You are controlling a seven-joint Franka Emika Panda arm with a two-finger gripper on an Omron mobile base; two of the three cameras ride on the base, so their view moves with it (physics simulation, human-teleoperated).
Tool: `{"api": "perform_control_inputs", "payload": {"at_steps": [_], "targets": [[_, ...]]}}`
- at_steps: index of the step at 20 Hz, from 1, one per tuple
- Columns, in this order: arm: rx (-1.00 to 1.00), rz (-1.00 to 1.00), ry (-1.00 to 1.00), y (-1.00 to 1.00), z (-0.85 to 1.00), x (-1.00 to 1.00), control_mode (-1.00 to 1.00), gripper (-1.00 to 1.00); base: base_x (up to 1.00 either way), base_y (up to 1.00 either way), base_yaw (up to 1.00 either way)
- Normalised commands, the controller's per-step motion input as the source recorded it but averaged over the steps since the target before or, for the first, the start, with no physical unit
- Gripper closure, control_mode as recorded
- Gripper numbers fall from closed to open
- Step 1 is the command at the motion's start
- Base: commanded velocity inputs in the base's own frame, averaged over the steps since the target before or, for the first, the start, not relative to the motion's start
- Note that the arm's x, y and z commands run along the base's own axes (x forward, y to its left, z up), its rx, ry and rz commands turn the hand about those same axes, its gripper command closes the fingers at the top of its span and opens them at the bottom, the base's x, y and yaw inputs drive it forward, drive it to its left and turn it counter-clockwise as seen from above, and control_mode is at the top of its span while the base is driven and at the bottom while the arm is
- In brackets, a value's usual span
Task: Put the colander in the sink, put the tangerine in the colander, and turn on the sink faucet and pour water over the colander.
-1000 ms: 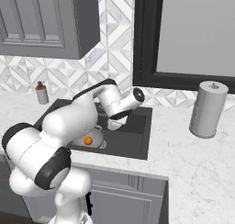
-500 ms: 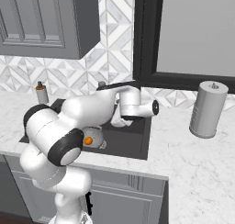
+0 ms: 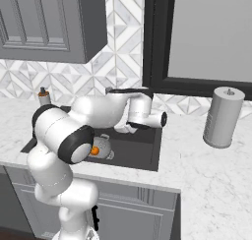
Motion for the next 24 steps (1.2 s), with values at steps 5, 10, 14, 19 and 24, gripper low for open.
{"api": "perform_control_inputs", "payload": {"at_steps": [5, 10, 14, 19, 24], "targets": [[0.09, -0.04, 0.1, 0.27, 0.0, 0.29, -1.0, -1.0, 0.0, 0.0, 0.0], [0.14, -0.07, 0.08, 0.03, 0.01, 0.24, -1.0, -1.0, 0.0, 0.0, 0.0], [0.14, -0.11, 0.08, 0.0, 0.0, 0.19, -1.0, -1.0, 0.0, 0.0, 0.0], [0.11, -0.11, 0.12, 0.05, 0.0, 0.13, -1.0, -1.0, 0.0, 0.0, 0.0], [0.03, -0.1, 0.05, 0.18, 0.0, 0.08, -1.0, -1.0, 0.0, 0.0, 0.0]]}}
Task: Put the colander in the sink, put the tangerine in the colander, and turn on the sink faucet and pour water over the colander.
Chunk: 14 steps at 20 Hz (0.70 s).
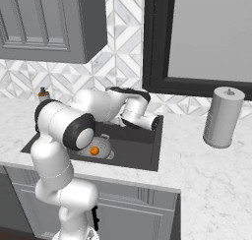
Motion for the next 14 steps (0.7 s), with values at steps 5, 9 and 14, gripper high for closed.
{"api": "perform_control_inputs", "payload": {"at_steps": [5, 9, 14], "targets": [[0.0, -0.06, 0.0, 0.32, 0.0, 0.07, -1.0, -1.0, 0.0, 0.0, 0.0], [0.0, -0.04, 0.0, 0.16, 0.0, 0.14, -1.0, -1.0, 0.0, 0.0, 0.0], [0.04, -0.05, 0.0, 0.0, 0.0, 0.22, -1.0, -1.0, 0.0, 0.0, 0.0]]}}
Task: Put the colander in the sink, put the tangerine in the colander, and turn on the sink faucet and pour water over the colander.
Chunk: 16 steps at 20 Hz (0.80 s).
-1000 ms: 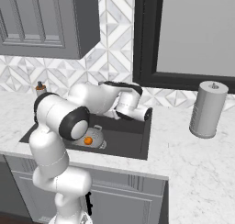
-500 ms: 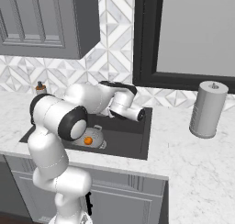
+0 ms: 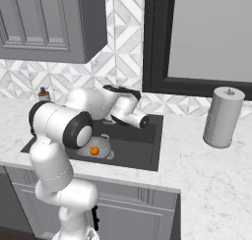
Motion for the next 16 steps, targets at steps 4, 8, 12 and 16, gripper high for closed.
{"api": "perform_control_inputs", "payload": {"at_steps": [4, 8, 12, 16], "targets": [[0.08, -0.07, 0.0, -0.03, 0.0, 0.23, -1.0, -1.0, 0.0, 0.0, 0.0], [0.1, -0.05, 0.01, -0.08, -0.06, 0.23, -1.0, -1.0, 0.0, 0.0, 0.0], [0.07, -0.04, 0.03, -0.04, -0.22, 0.21, -1.0, -1.0, 0.0, 0.0, 0.0], [0.04, -0.03, 0.0, -0.03, -0.23, 0.15, -1.0, -1.0, 0.0, 0.0, 0.0]]}}
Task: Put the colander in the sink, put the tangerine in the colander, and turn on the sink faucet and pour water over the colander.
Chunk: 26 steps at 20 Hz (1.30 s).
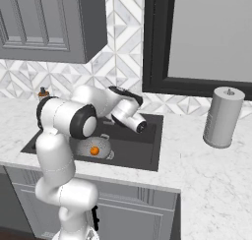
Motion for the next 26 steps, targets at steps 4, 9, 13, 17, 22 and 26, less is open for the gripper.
{"api": "perform_control_inputs", "payload": {"at_steps": [4, 9, 13, 17, 22, 26], "targets": [[0.01, -0.04, 0.0, -0.03, -0.09, 0.16, -1.0, -1.0, 0.0, 0.0, 0.0], [0.0, -0.04, 0.0, 0.0, -0.03, 0.17, -1.0, -1.0, 0.0, 0.0, 0.0], [0.0, -0.02, 0.0, 0.0, 0.0, 0.26, -1.0, -1.0, 0.0, 0.0, 0.0], [0.0, 0.0, 0.0, 0.0, -0.02, 0.32, -1.0, -1.0, 0.0, 0.0, 0.0], [0.0, 0.0, 0.0, 0.0, -0.07, 0.34, -1.0, -1.0, 0.0, 0.0, 0.0], [0.0, 0.0, 0.0, 0.0, -0.19, 0.33, -1.0, -1.0, 0.0, 0.0, 0.0]]}}
